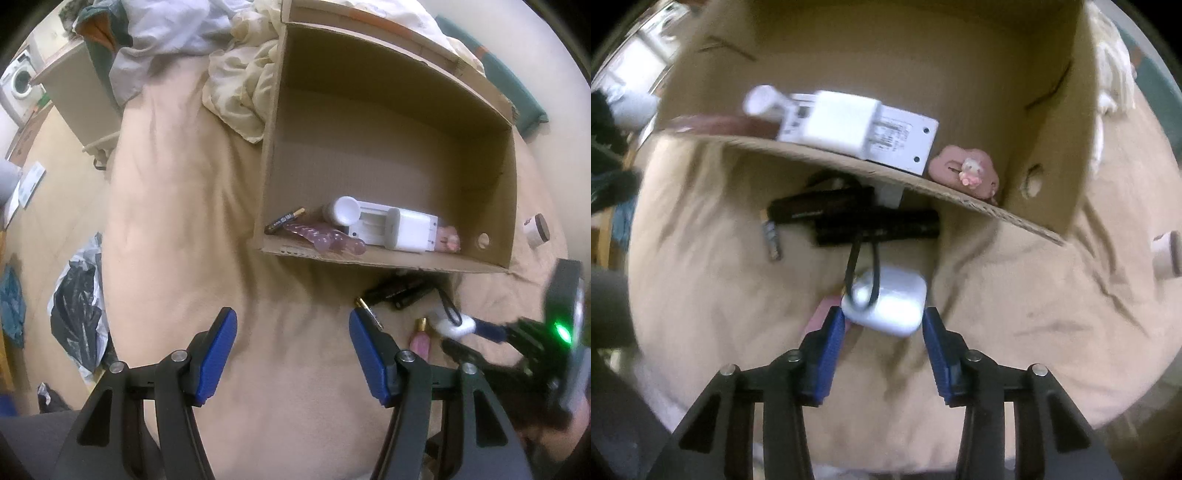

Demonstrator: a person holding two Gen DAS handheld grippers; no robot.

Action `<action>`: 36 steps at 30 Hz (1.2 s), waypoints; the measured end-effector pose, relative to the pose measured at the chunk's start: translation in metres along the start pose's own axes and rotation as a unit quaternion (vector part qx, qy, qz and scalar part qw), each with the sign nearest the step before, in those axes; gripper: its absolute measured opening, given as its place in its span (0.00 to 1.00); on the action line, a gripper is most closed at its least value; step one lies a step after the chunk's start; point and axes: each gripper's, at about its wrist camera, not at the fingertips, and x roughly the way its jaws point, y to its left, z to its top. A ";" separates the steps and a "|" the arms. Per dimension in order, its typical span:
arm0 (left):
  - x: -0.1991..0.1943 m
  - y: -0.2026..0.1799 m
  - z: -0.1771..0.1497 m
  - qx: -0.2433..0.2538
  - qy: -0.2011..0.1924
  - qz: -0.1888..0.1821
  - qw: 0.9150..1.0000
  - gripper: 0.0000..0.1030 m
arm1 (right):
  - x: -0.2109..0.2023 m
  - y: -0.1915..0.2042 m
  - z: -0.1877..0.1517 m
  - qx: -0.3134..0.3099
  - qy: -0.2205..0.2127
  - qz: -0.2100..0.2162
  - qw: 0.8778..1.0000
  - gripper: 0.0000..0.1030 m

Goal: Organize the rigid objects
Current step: 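Grasp the white earbud case with the right gripper, then lift the earbud case with the right gripper while the left gripper grasps another AA battery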

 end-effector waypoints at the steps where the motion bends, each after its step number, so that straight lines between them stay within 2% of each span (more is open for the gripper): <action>1: 0.000 -0.001 0.000 0.002 -0.001 0.002 1.000 0.58 | -0.006 -0.001 -0.005 0.001 -0.004 0.008 1.000 0.43; 2: 0.000 -0.002 0.000 0.005 -0.003 0.004 1.000 0.58 | -0.012 -0.002 -0.008 0.004 -0.008 0.017 1.000 0.42; 3: 0.000 -0.002 0.000 0.006 -0.003 0.005 1.000 0.58 | -0.021 -0.005 -0.014 0.007 -0.013 0.026 1.000 0.31; 4: 0.000 -0.002 0.000 0.006 -0.004 0.009 1.000 0.58 | -0.029 -0.005 -0.018 0.009 -0.017 0.031 0.999 0.14; 5: 0.001 -0.002 -0.001 0.005 -0.004 0.011 1.000 0.58 | -0.037 -0.008 -0.021 0.015 -0.022 0.038 0.999 0.04; 9: 0.006 0.000 -0.002 0.002 0.001 0.018 1.000 0.58 | -0.067 -0.016 -0.024 0.024 -0.058 0.052 0.997 0.04; 13: 0.008 0.000 -0.002 0.007 0.003 0.028 1.000 0.58 | -0.059 -0.029 -0.022 0.043 -0.067 0.061 0.995 0.03; 17: 0.011 0.004 -0.003 0.002 0.005 0.032 0.999 0.58 | -0.026 -0.060 -0.013 0.109 -0.053 0.088 0.989 0.06; 19: 0.011 0.004 -0.003 0.003 0.004 0.036 0.999 0.58 | -0.012 -0.072 -0.012 0.147 -0.028 0.118 0.982 0.19; 21: 0.012 0.003 -0.003 0.007 0.003 0.039 0.999 0.58 | -0.001 -0.076 -0.008 0.158 -0.008 0.125 0.979 0.37; 23: 0.013 0.002 -0.002 0.009 0.004 0.040 0.999 0.58 | 0.007 -0.071 -0.004 0.152 0.001 0.122 0.981 0.43; 29: 0.014 0.001 -0.002 0.015 0.006 0.038 0.999 0.58 | 0.047 -0.048 0.012 0.122 0.050 0.097 0.987 0.43; 31: 0.013 0.002 -0.002 0.013 0.006 0.037 0.999 0.58 | 0.059 -0.038 0.015 0.104 0.065 0.075 0.990 0.43; 36: 0.013 0.000 0.000 0.014 0.006 0.035 0.999 0.58 | 0.066 -0.021 0.017 0.061 0.062 0.030 0.996 0.43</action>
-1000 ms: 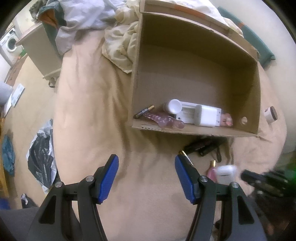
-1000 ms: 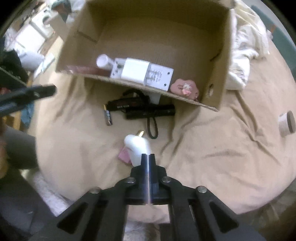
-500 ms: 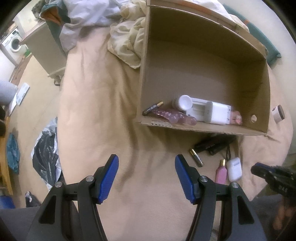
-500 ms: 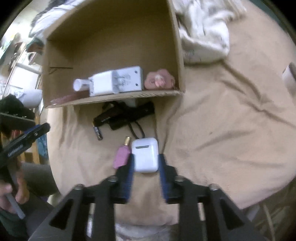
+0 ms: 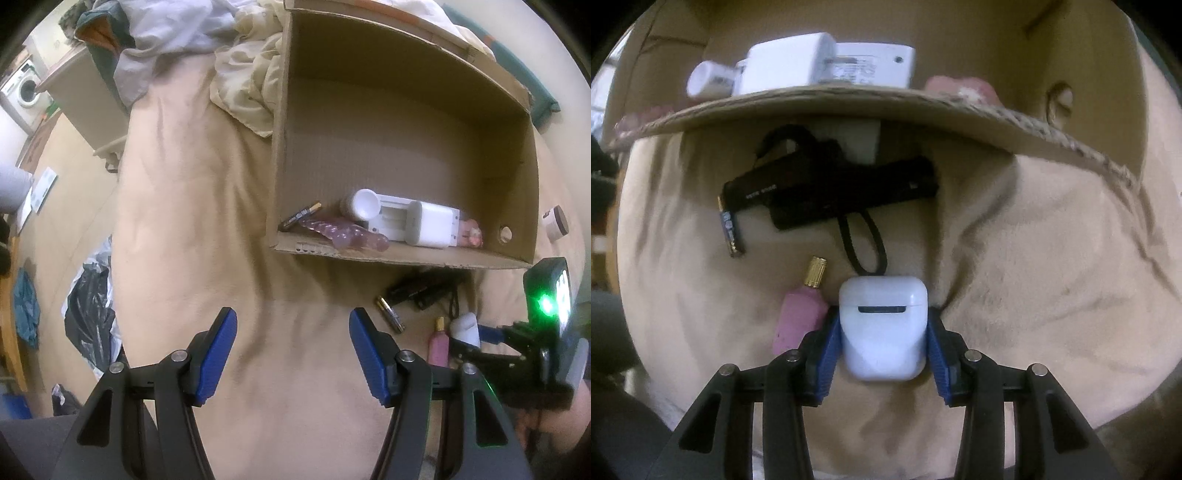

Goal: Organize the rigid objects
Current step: 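Lift the earbud case with the right gripper while the left gripper grasps another AA battery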

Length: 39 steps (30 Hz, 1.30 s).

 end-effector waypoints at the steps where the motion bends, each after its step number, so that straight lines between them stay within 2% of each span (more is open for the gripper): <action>1: 0.000 0.000 0.000 0.001 0.000 -0.001 1.000 0.58 | -0.003 0.002 -0.002 -0.007 -0.003 -0.001 1.000 0.43; 4: 0.000 -0.002 -0.001 0.004 0.000 -0.002 1.000 0.58 | -0.022 0.002 -0.012 -0.018 -0.010 0.024 0.999 0.43; 6: 0.001 -0.004 -0.002 0.008 0.002 -0.003 1.000 0.58 | -0.046 0.004 -0.021 -0.032 -0.032 0.035 0.998 0.43; 10: 0.002 -0.010 -0.003 0.020 0.001 0.000 1.000 0.58 | -0.099 -0.003 -0.032 -0.029 -0.100 0.063 0.993 0.43; 14: 0.006 -0.010 -0.004 0.020 0.007 0.003 1.000 0.58 | -0.144 -0.013 -0.033 -0.017 -0.183 0.101 0.978 0.43; 18: 0.008 -0.012 -0.005 0.026 0.006 0.001 1.000 0.58 | -0.146 -0.016 -0.036 -0.003 -0.237 0.100 0.966 0.43; 23: 0.017 -0.020 -0.012 0.039 0.023 0.008 0.999 0.58 | -0.122 -0.035 -0.028 0.037 -0.221 0.116 0.968 0.43; 26: 0.030 -0.036 -0.011 0.032 0.044 -0.006 0.999 0.58 | -0.134 -0.038 -0.024 0.035 -0.243 0.120 0.962 0.43; 29: 0.045 -0.056 -0.011 0.022 0.064 -0.026 0.997 0.58 | -0.130 -0.042 -0.021 0.042 -0.243 0.129 0.960 0.43; 31: 0.060 -0.063 -0.009 -0.006 0.078 -0.044 0.996 0.51 | -0.131 -0.044 -0.020 0.046 -0.245 0.136 0.959 0.43; 32: 0.068 -0.064 -0.008 -0.019 0.084 -0.048 0.995 0.45 | -0.133 -0.044 -0.020 0.047 -0.247 0.140 0.958 0.43; 33: 0.076 -0.066 -0.007 -0.029 0.092 -0.048 0.994 0.41 | -0.136 -0.045 -0.021 0.047 -0.249 0.144 0.957 0.43; 35: 0.088 -0.072 -0.005 -0.035 0.103 -0.039 0.993 0.41 | -0.138 -0.048 -0.022 0.049 -0.251 0.148 0.955 0.43; 39: 0.091 -0.086 -0.002 -0.018 0.088 -0.005 0.996 0.41 | -0.139 -0.053 -0.024 0.054 -0.250 0.155 0.954 0.43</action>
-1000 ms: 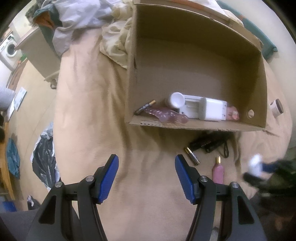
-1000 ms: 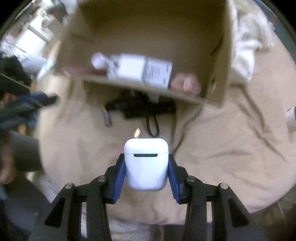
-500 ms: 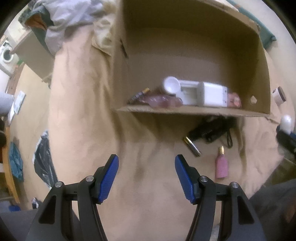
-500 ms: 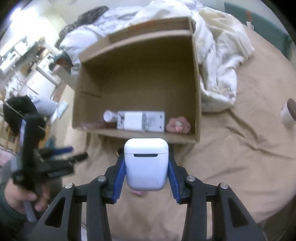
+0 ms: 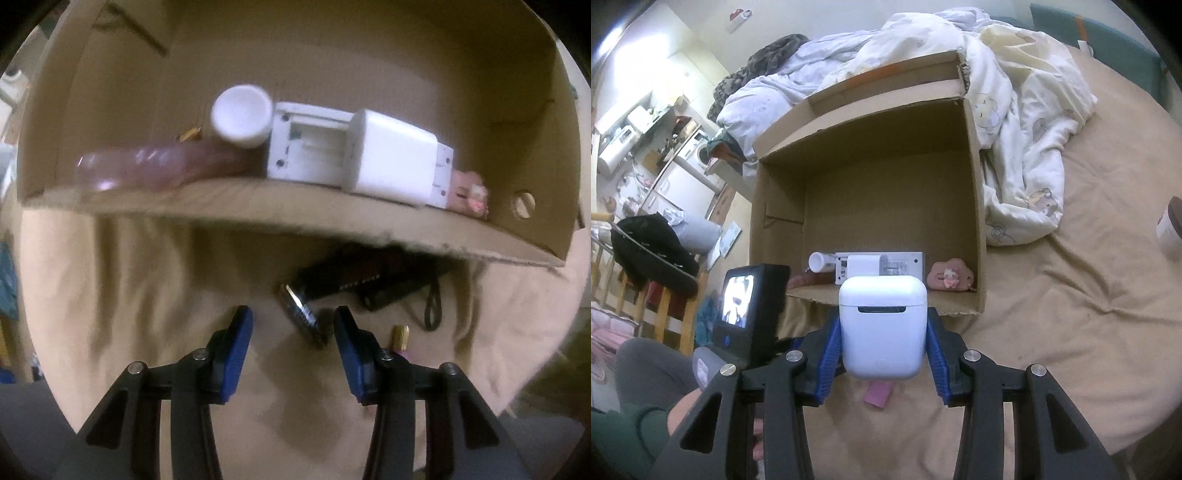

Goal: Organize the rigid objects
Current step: 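Lift the earbud case with the right gripper while the left gripper grasps another AA battery, then lower the earbud case into the box and open the right gripper while the left carries the battery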

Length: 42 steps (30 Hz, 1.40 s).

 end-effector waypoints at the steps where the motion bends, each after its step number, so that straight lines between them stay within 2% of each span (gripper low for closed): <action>1: 0.001 -0.002 0.001 0.001 0.000 0.005 1.000 0.41 | 0.000 -0.001 0.000 0.000 0.001 0.001 1.000 0.43; 2: 0.002 -0.004 0.002 0.003 0.000 0.010 1.000 0.40 | -0.001 -0.001 0.001 0.000 0.000 0.001 1.000 0.43; 5: 0.005 -0.013 0.003 0.021 0.006 0.027 0.999 0.17 | -0.001 0.000 0.001 0.000 -0.001 0.003 1.000 0.43; 8: 0.002 -0.011 0.004 0.017 0.010 0.024 1.000 0.09 | -0.002 0.001 0.001 -0.001 -0.001 0.008 1.000 0.43; 10: -0.001 -0.005 0.003 0.013 0.011 0.018 1.000 0.09 | -0.001 0.002 0.002 -0.003 0.002 0.010 1.000 0.43; 14: -0.008 0.009 -0.002 0.017 0.001 0.034 0.999 0.09 | 0.001 0.005 0.001 -0.009 0.006 0.005 1.000 0.43; 18: -0.015 0.039 -0.008 -0.015 0.013 0.022 1.000 0.09 | 0.002 0.003 0.001 -0.008 0.008 -0.002 1.000 0.43; 22: -0.031 0.067 -0.014 -0.035 -0.001 0.020 0.999 0.09 | 0.004 0.004 0.000 -0.008 0.012 -0.008 1.000 0.43; 29: -0.082 0.097 -0.026 -0.042 -0.057 0.032 0.997 0.09 | 0.013 0.015 -0.005 -0.026 0.024 -0.021 0.999 0.43; 34: -0.118 0.097 -0.029 -0.032 -0.095 0.018 0.995 0.09 | 0.012 0.016 -0.003 -0.027 0.017 -0.026 0.999 0.43; 42: -0.161 0.071 0.008 0.023 -0.161 0.016 0.987 0.09 | 0.008 0.015 0.017 -0.028 -0.017 -0.026 0.999 0.43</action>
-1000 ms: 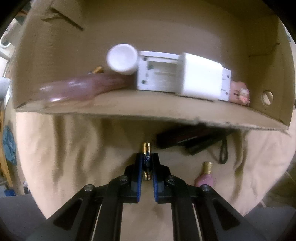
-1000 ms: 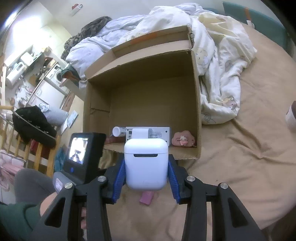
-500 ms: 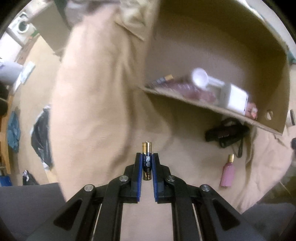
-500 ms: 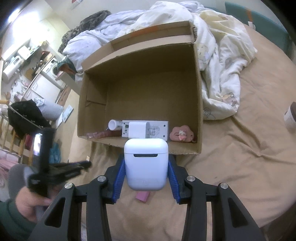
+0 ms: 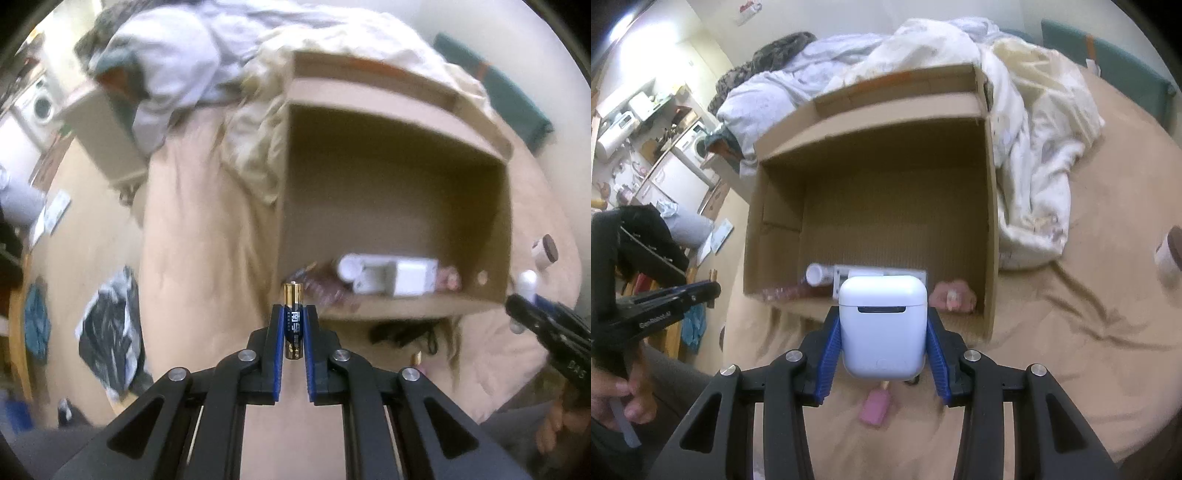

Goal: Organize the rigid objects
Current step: 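Lower the earbud case into the box and open the right gripper while the left carries the battery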

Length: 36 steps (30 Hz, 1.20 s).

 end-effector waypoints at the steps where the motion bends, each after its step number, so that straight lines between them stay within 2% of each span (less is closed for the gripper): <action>1: -0.001 -0.002 0.005 0.004 -0.004 -0.001 1.000 0.09 | 0.001 -0.001 0.003 0.002 -0.004 0.000 1.000 0.43; 7: 0.006 -0.020 0.038 0.030 -0.021 -0.005 0.999 0.09 | 0.019 0.000 0.027 -0.008 -0.016 -0.006 1.000 0.43; 10: 0.014 -0.034 0.051 0.050 -0.034 -0.009 0.998 0.09 | 0.025 -0.001 0.039 0.005 -0.033 0.029 0.999 0.43; 13: 0.033 -0.049 0.052 0.077 -0.046 -0.007 0.996 0.09 | 0.036 0.000 0.049 0.004 -0.042 0.039 0.998 0.43; 15: 0.046 -0.051 0.050 0.076 -0.050 -0.011 0.996 0.09 | 0.046 0.002 0.050 0.004 -0.033 0.035 0.999 0.43; 17: 0.056 -0.053 0.044 0.068 -0.059 0.003 0.996 0.09 | 0.057 0.004 0.047 0.000 -0.016 0.026 1.000 0.43; 21: 0.067 -0.059 0.040 0.085 -0.057 0.005 0.995 0.09 | 0.071 0.011 0.043 -0.015 0.005 0.007 1.000 0.43; 30: 0.089 -0.043 0.037 0.066 -0.018 0.010 0.998 0.09 | 0.094 0.015 0.044 -0.013 0.043 -0.036 0.998 0.43; 36: 0.094 -0.039 0.037 0.067 -0.010 0.012 0.998 0.09 | 0.104 0.011 0.045 0.001 0.061 -0.040 0.997 0.43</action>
